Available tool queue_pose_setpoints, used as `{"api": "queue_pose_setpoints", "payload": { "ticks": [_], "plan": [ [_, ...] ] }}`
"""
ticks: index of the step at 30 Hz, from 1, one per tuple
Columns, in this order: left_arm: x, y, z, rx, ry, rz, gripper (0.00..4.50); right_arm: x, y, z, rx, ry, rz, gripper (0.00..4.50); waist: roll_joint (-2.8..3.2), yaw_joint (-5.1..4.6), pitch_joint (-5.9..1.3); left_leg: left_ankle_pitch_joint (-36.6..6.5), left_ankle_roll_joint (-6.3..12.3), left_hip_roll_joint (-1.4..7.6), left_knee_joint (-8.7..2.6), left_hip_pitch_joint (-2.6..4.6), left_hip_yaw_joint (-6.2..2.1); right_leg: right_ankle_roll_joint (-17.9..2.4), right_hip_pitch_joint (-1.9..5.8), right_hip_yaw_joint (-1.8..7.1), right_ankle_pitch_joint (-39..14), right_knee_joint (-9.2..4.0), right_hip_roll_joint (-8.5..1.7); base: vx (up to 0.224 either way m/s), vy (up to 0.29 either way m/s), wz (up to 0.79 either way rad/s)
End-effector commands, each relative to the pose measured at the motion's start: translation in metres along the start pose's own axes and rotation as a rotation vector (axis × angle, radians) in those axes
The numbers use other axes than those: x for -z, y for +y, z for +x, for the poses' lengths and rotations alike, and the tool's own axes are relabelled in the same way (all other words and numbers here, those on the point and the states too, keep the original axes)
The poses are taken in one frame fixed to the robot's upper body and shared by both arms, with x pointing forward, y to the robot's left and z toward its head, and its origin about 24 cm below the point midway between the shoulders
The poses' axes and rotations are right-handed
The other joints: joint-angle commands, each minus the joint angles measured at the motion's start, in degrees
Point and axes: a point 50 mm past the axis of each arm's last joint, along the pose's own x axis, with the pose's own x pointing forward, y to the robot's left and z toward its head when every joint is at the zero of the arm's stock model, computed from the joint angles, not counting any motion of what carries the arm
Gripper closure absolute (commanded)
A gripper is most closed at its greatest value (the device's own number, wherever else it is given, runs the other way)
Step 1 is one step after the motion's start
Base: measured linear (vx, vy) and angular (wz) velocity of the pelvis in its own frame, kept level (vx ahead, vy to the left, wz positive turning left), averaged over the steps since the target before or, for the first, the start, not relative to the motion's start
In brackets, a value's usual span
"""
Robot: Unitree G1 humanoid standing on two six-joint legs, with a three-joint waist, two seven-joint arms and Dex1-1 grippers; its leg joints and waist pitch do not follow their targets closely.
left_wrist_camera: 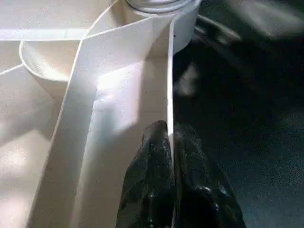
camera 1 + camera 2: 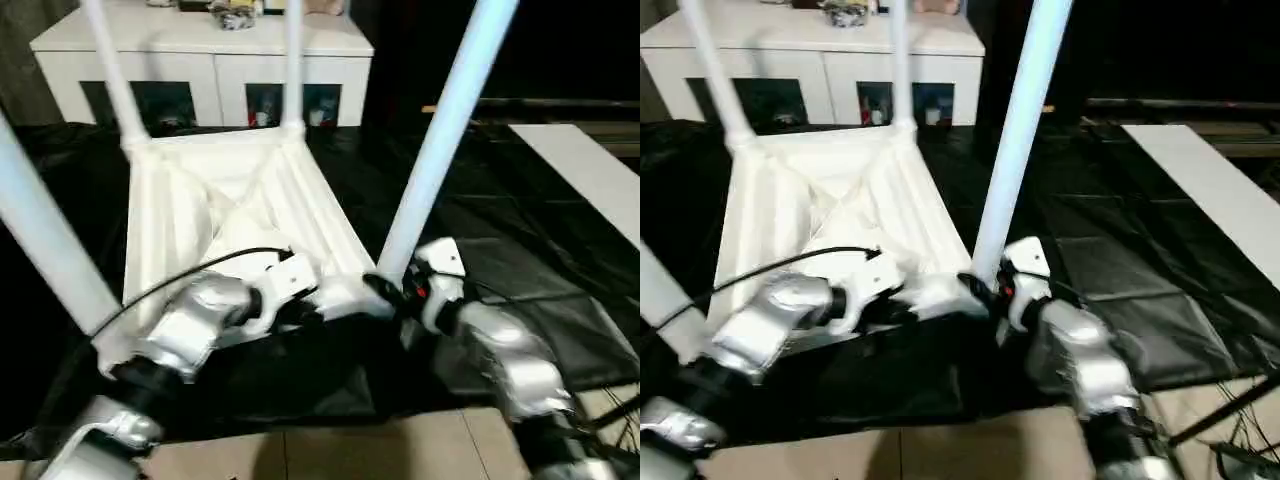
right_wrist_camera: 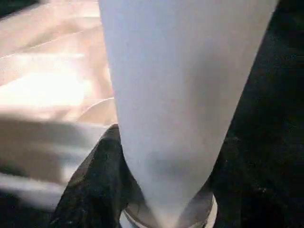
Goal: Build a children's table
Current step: Rotate leg to tighten
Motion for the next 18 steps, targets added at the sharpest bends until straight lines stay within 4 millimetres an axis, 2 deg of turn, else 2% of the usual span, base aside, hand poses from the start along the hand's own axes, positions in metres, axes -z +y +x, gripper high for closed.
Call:
{"api": "queue_pose_setpoints", "payload": {
  "ticks": [1,2,3,4,5,6,7,8,9,10,11,12,13,14,15,16,17,18],
  "plan": [
    [-0.007,0.004,0.007,-0.100,-0.001,-0.033,4.50,0.029,0.004,0.002,0.082,0.141,0.057,2.46,1.25,-1.02,-1.49,-44.0,-5.54,5.52,-7.49,1.01,-4.04,-2.9,1.40,0.81,-33.5,-3.81,-3.28,0.000,0.000,0.00],
    [-0.009,0.006,0.012,-0.164,0.001,-0.047,4.50,0.029,0.009,0.008,0.122,0.143,0.089,2.46,1.29,-0.97,-1.28,-47.6,-6.48,6.21,-9.20,0.34,-3.78,-4.6,2.00,1.31,-26.8,-1.54,-2.69,0.000,0.000,0.00],
    [-0.016,0.007,0.019,-0.244,-0.013,-0.067,4.50,0.027,0.018,0.019,0.158,0.139,0.120,2.46,1.22,-0.81,-1.22,-48.8,-6.81,6.11,-9.80,0.38,-3.19,-5.1,1.83,1.28,-26.1,-1.00,-2.34,0.000,0.000,0.00],
    [-0.020,0.007,0.024,-0.287,-0.023,-0.079,4.50,0.026,0.024,0.025,0.175,0.137,0.134,2.47,0.91,-0.60,-1.03,-49.0,-6.67,5.55,-10.06,0.62,-1.98,-5.2,1.44,1.17,-28.3,-0.68,-1.97,-0.054,-0.010,0.14],
    [-0.020,0.007,0.024,-0.287,-0.023,-0.079,4.50,0.026,0.024,0.025,0.175,0.137,0.134,2.47,0.47,-0.15,-1.27,-46.1,-6.09,4.46,-8.48,2.18,-0.86,-3.9,0.13,1.18,-34.3,-2.43,-2.35,0.000,0.000,0.00],
    [-0.024,0.007,0.027,-0.300,-0.026,-0.051,4.50,0.021,0.029,0.031,0.166,0.117,0.143,2.49,0.00,-0.32,-1.24,-43.8,-5.53,3.68,-6.41,3.75,-0.80,-2.8,-1.35,0.93,-39.6,-4.54,-3.27,0.000,0.000,0.00],
    [-0.025,0.007,0.027,-0.301,-0.028,-0.046,4.50,0.021,0.030,0.032,0.161,0.112,0.147,2.49,-0.84,-1.53,-0.60,-35.8,-3.30,1.34,-0.59,6.33,-0.38,2.4,-3.70,-3.09,-52.1,-11.29,-4.01,0.000,0.000,0.00],
    [-0.027,0.007,0.029,-0.303,-0.033,-0.030,4.50,0.018,0.033,0.035,0.146,0.100,0.156,2.49,-0.15,-1.88,-0.71,-31.3,-2.65,1.06,1.67,6.89,-0.33,4.2,-2.99,-4.95,-54.1,-12.74,-5.41,0.030,0.048,-0.25],
    [-0.027,0.007,0.029,-0.303,-0.034,-0.027,4.50,0.017,0.033,0.036,0.145,0.096,0.157,2.50,3.60,0.42,-0.15,-45.4,-3.86,7.02,-10.35,-5.97,-2.06,1.3,10.38,-4.36,-28.5,9.44,-2.62,0.030,0.048,-0.25],
    [-0.030,0.005,0.030,-0.290,-0.043,-0.004,4.50,0.009,0.038,0.039,0.102,0.043,0.163,2.50,2.13,2.85,0.43,-50.4,-6.18,6.32,-12.02,-8.03,0.18,-0.5,9.16,-2.90,-18.3,10.01,-0.58,0.273,0.065,-0.05],
    [-0.030,0.005,0.030,-0.286,-0.045,-0.001,4.50,0.007,0.039,0.040,0.092,0.032,0.163,2.50,3.66,5.55,-0.52,-51.1,-7.95,4.23,-13.10,-5.71,3.37,-2.0,6.26,-3.53,-15.1,10.61,1.81,0.311,-0.098,0.12],
    [-0.029,0.003,0.028,-0.241,-0.042,0.037,4.50,-0.002,0.040,0.038,0.054,-0.036,0.124,2.50,-1.53,1.22,-3.72,-35.2,-5.47,3.94,-7.83,1.65,1.75,-0.7,3.43,2.84,-26.3,6.17,-2.55,0.311,-0.098,0.12],
    [-0.029,0.003,0.028,-0.238,-0.043,0.039,4.50,-0.002,0.040,0.038,0.054,-0.039,0.122,1.96,-3.43,3.12,-2.27,-13.4,-4.50,2.89,5.22,3.65,-1.17,-1.4,-2.21,5.99,-59.2,-5.64,-12.49,0.124,-0.160,-0.20],
    [-0.027,0.002,0.027,-0.220,-0.041,0.039,4.50,-0.006,0.038,0.036,0.058,-0.065,0.091,1.83,-3.52,3.78,-3.29,-3.3,-0.85,1.78,3.63,-2.14,-3.32,-2.1,3.08,8.29,-52.7,-3.03,-11.00,0.127,-0.064,-0.40],
    [-0.027,0.002,0.027,-0.220,-0.040,0.038,4.50,-0.006,0.038,0.036,0.058,-0.067,0.087,1.77,-1.49,5.71,-3.99,9.2,0.62,2.70,-0.59,-5.28,-3.16,-5.0,6.86,4.96,-22.4,0.88,-7.05,0.127,-0.064,-0.40],
    [-0.026,0.001,0.027,-0.200,-0.049,0.051,4.50,-0.008,0.035,0.034,0.071,-0.086,0.067,1.66,0.37,5.14,-4.81,19.0,1.78,3.85,-1.80,-1.38,-4.08,-7.1,3.50,3.20,3.8,4.59,-2.54,0.110,0.012,-0.16],
    [-0.025,0.001,0.026,-0.194,-0.048,0.053,4.50,-0.009,0.032,0.032,0.076,-0.096,0.058,1.66,0.43,3.82,-5.08,28.3,4.80,4.32,-0.35,0.48,-4.71,-9.1,2.43,3.54,18.5,6.30,-1.40,0.000,0.000,0.00],
    [-0.023,0.001,0.024,-0.183,-0.043,0.060,4.50,-0.012,0.027,0.029,0.086,-0.116,0.041,1.46,0.61,3.74,-5.05,29.9,6.60,4.10,-0.44,0.15,-4.55,-9.8,2.75,3.77,21.1,5.92,-1.71,0.000,0.000,0.00]
  ]
}}
